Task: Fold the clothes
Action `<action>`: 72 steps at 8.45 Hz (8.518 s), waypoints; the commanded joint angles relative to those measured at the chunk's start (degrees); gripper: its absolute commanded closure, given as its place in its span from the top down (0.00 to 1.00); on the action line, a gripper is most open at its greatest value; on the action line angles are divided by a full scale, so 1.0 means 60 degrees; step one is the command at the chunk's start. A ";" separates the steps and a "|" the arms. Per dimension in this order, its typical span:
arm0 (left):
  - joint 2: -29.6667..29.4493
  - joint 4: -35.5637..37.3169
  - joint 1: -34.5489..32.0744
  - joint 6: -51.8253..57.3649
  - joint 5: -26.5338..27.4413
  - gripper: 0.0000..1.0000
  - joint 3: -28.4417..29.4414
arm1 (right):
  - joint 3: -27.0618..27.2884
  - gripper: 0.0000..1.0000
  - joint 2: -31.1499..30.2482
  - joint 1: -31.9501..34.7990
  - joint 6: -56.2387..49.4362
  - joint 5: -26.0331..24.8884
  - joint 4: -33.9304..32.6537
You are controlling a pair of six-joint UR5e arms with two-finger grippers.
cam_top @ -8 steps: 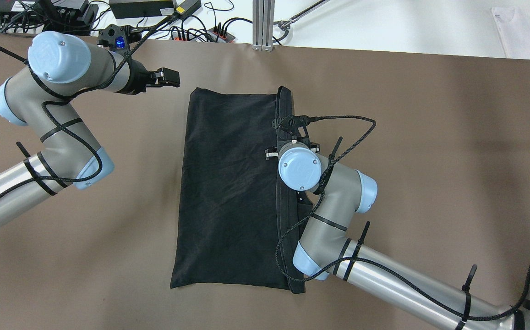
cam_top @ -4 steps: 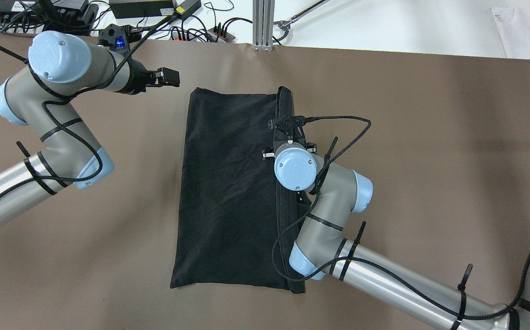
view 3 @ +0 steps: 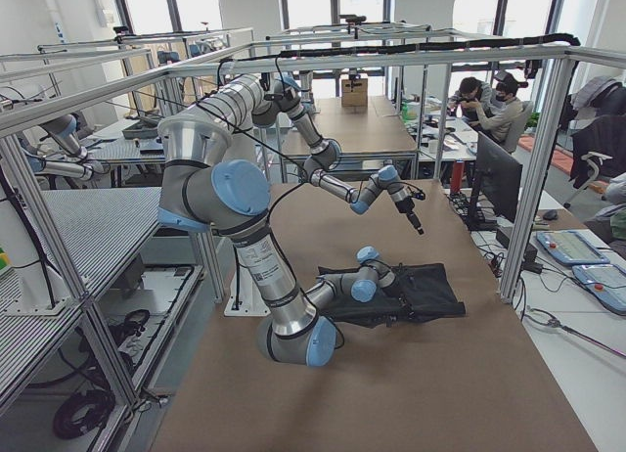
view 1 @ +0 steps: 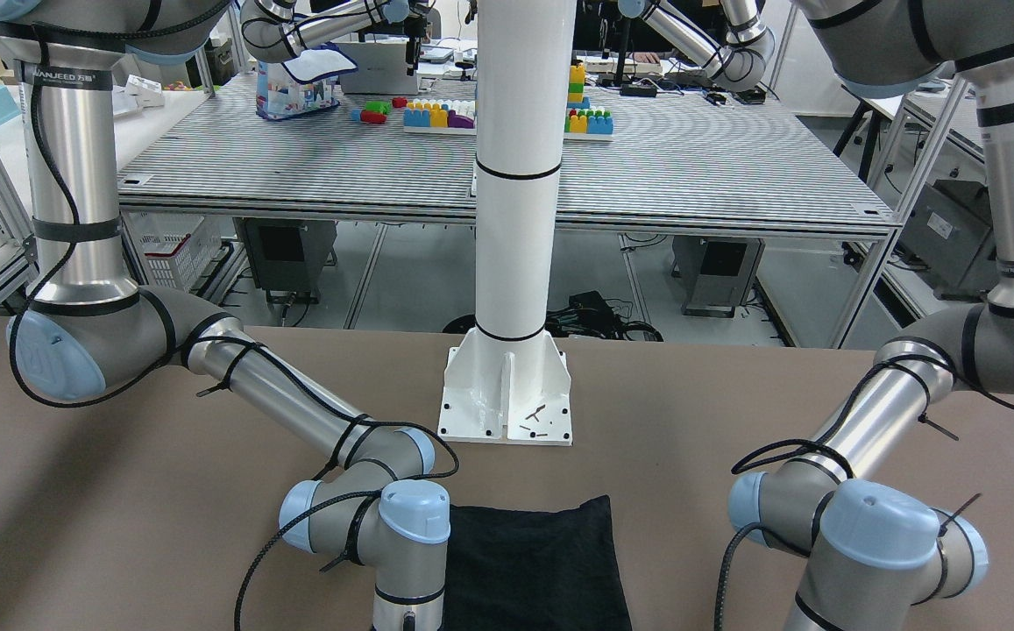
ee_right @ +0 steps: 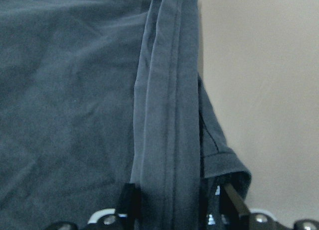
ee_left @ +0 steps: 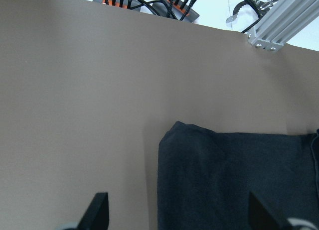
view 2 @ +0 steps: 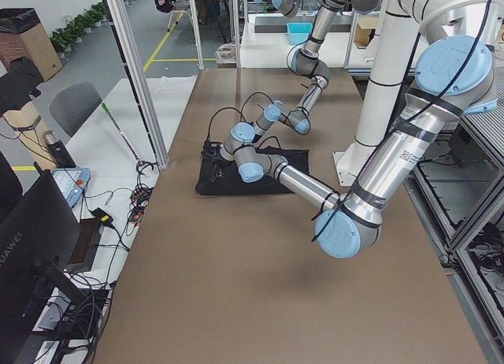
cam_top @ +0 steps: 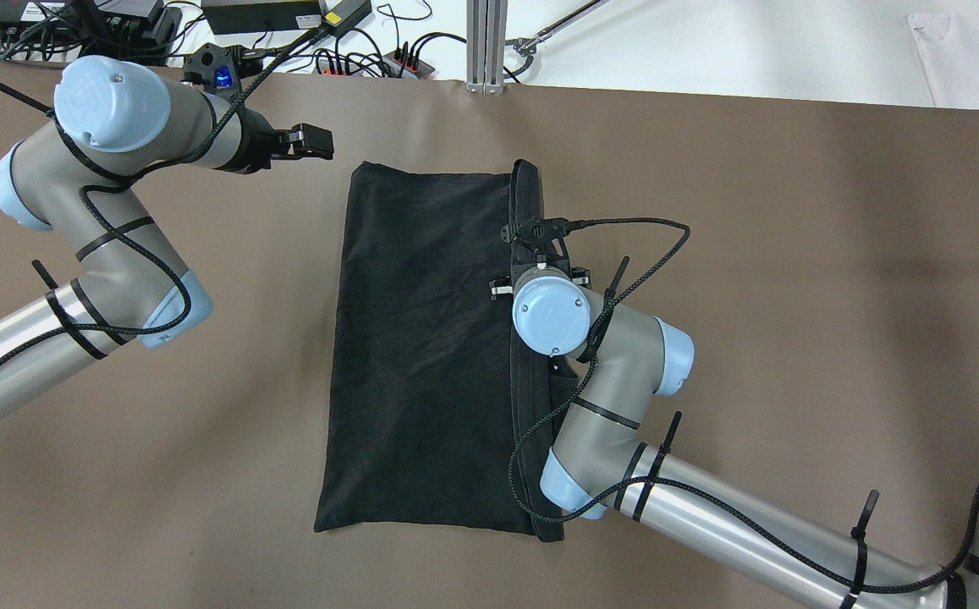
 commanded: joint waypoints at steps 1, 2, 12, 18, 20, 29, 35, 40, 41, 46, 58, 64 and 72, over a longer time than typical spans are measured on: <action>-0.0007 0.0000 0.0010 -0.0042 0.0009 1.00 -0.0013 | 0.0422 0.66 -0.0302 0.0028 -0.0160 0.0112 0.0000; -0.0006 0.0000 0.0010 -0.0042 0.0009 1.00 -0.0028 | 0.0743 0.65 -0.0565 0.0057 -0.0248 0.0171 0.0000; -0.0080 0.0015 0.0039 -0.0057 0.0023 1.00 -0.0013 | 0.1845 0.70 -0.1608 0.0863 -0.0806 0.1783 0.0821; -0.0065 0.0001 0.0039 -0.0057 0.0009 1.00 -0.0013 | 0.1786 0.76 -0.1665 0.0145 -0.0204 0.1680 0.0425; -0.0021 0.0000 0.0025 -0.0072 0.0023 1.00 -0.0071 | 0.1830 0.76 -0.1768 0.0160 -0.0278 0.1710 0.0425; 0.0052 -0.0014 0.0025 -0.0101 0.0009 1.00 -0.0087 | 0.4844 0.94 -0.2987 0.0394 -0.0396 0.2017 -0.1341; -0.0050 0.0000 0.0040 -0.0101 0.0023 1.00 -0.0028 | 0.2567 0.94 -0.1549 0.0321 -0.0190 0.1769 -0.0855; -0.0240 0.0044 0.0025 -0.0013 0.0023 1.00 0.0205 | 0.1377 0.94 -0.1285 0.0365 -0.0554 0.1329 -0.0132; -0.0342 0.0044 0.0025 -0.0028 0.0023 1.00 0.0308 | 0.1348 0.94 -0.1328 0.0423 -0.0904 0.1111 -0.0132; -0.0358 0.0015 0.0010 -0.0042 0.0023 1.00 0.0294 | 0.1083 0.94 -0.1680 0.1037 -0.1640 0.1211 -0.0132; -0.0358 0.0000 -0.0033 -0.0013 0.0009 1.00 0.0324 | -0.1054 0.94 0.0034 0.1552 0.0601 0.2970 0.3838; -0.0358 0.0015 -0.0078 0.0002 0.0009 1.00 0.0338 | -0.1234 0.94 -0.0594 0.1272 0.0601 0.3128 0.3896; -0.0256 -0.0073 -0.0092 -0.0028 0.0009 1.00 0.0265 | 0.4049 0.94 -0.3213 0.1100 0.4504 0.4258 0.3296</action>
